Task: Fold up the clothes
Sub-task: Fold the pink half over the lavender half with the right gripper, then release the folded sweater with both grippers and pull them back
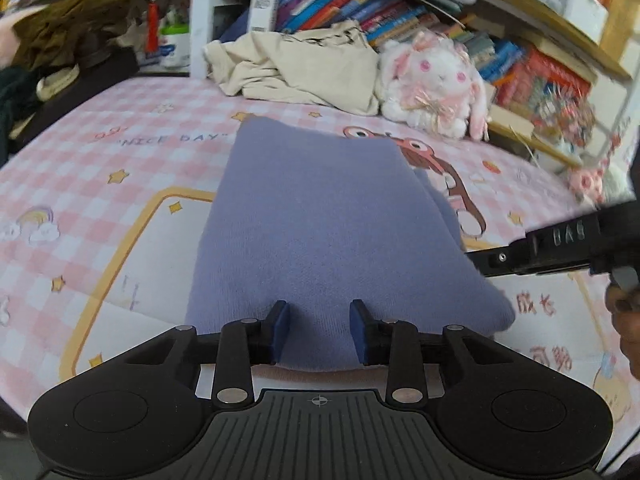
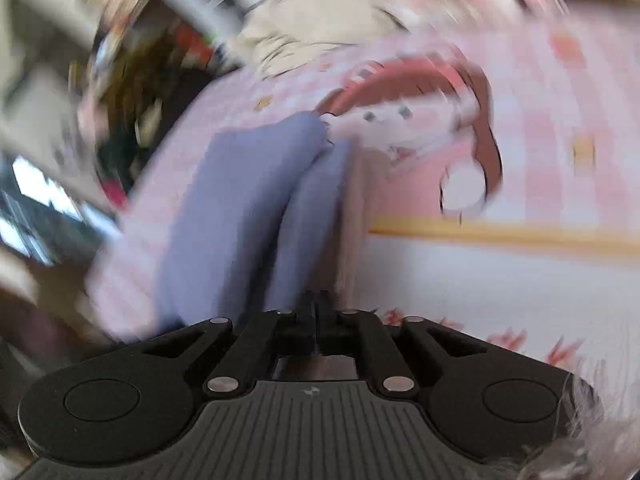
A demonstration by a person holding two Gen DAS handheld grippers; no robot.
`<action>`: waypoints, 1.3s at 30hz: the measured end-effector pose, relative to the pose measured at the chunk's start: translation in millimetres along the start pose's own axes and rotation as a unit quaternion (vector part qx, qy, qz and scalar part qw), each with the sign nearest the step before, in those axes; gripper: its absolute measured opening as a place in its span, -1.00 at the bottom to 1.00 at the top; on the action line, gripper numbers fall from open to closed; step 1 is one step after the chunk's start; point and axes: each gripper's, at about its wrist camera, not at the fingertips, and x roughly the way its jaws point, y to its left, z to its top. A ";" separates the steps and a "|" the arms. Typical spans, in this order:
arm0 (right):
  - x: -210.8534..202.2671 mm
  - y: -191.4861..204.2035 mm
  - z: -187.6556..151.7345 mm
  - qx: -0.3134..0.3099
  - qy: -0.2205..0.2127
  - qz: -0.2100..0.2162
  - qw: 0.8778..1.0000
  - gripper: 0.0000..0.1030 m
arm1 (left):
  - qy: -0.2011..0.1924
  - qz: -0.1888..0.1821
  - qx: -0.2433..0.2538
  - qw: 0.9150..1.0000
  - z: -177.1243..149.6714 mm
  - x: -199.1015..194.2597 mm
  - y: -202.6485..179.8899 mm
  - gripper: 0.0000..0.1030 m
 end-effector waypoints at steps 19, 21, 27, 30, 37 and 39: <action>18.0 42.7 34.2 -0.007 -0.017 0.032 0.999 -0.71 | -0.012 -0.022 -0.032 0.999 19.3 0.0 25.7 -0.35; -9.9 62.3 16.0 -0.071 -0.047 0.067 0.994 -0.72 | -0.010 -0.032 -0.035 0.999 17.2 -0.7 28.9 -0.33; 7.5 28.8 -10.0 -0.057 -0.039 -0.029 0.997 -0.65 | 0.010 -0.038 -0.028 0.999 8.8 4.7 29.7 -0.33; 12.2 12.5 -5.0 -0.001 -0.028 -0.021 0.999 -0.46 | 0.016 -0.031 0.005 0.999 10.5 3.9 23.1 -0.33; 11.6 12.1 3.3 0.026 -0.050 -0.018 0.998 -0.28 | -0.021 -0.061 -0.006 0.998 20.3 -9.9 27.8 -0.33; 10.5 18.1 7.2 0.017 -0.057 -0.019 0.998 -0.67 | -0.010 -0.066 0.002 0.998 21.7 -2.3 24.5 -0.33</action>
